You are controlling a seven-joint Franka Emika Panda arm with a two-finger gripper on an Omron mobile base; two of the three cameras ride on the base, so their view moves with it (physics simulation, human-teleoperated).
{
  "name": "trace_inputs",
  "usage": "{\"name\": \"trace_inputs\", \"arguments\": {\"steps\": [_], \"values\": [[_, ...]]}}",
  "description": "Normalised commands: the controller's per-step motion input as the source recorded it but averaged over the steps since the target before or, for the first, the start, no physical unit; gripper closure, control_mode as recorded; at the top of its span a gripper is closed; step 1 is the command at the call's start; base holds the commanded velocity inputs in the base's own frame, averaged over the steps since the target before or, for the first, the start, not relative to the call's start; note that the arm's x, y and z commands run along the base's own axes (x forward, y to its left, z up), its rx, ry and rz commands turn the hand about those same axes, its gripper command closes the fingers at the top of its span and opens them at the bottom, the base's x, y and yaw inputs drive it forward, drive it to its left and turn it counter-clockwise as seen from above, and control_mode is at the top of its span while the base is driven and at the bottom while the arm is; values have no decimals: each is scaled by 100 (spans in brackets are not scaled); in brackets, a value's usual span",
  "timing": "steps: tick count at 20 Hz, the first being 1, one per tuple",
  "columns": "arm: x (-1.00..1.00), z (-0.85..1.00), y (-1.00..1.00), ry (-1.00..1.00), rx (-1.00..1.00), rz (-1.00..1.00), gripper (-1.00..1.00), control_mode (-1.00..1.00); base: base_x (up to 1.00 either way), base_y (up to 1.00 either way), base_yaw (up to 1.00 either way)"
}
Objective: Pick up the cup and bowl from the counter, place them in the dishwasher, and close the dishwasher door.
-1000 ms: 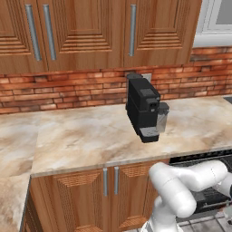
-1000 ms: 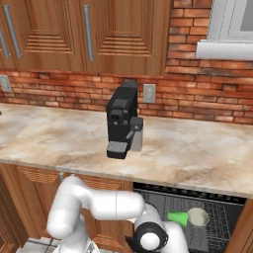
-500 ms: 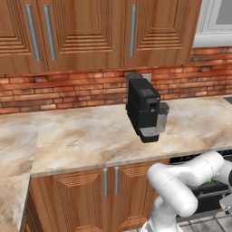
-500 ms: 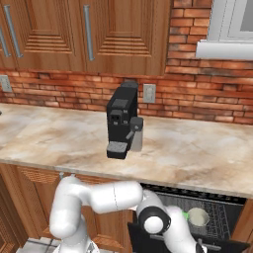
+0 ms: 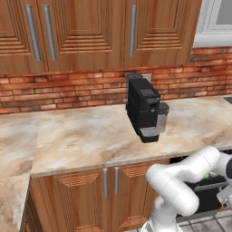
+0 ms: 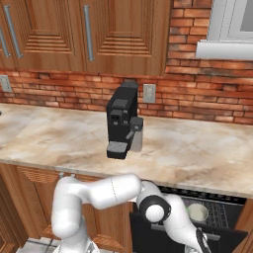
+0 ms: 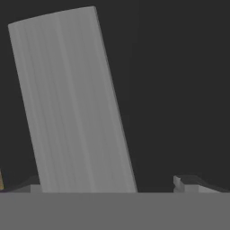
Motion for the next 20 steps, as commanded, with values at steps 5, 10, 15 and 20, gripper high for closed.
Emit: {"name": "trace_inputs", "arguments": {"steps": [5,10,15,20], "values": [[65,0,-12,-9,0,0,-100,-100,0,0,0],[71,0,-11,-8,0,-2,-100,-100,0,0,0],[69,0,-2,-11,-5,-5,-100,-100,0,0,0],[59,0,0,-16,-18,-10,-100,-100,0,0,0]]}}
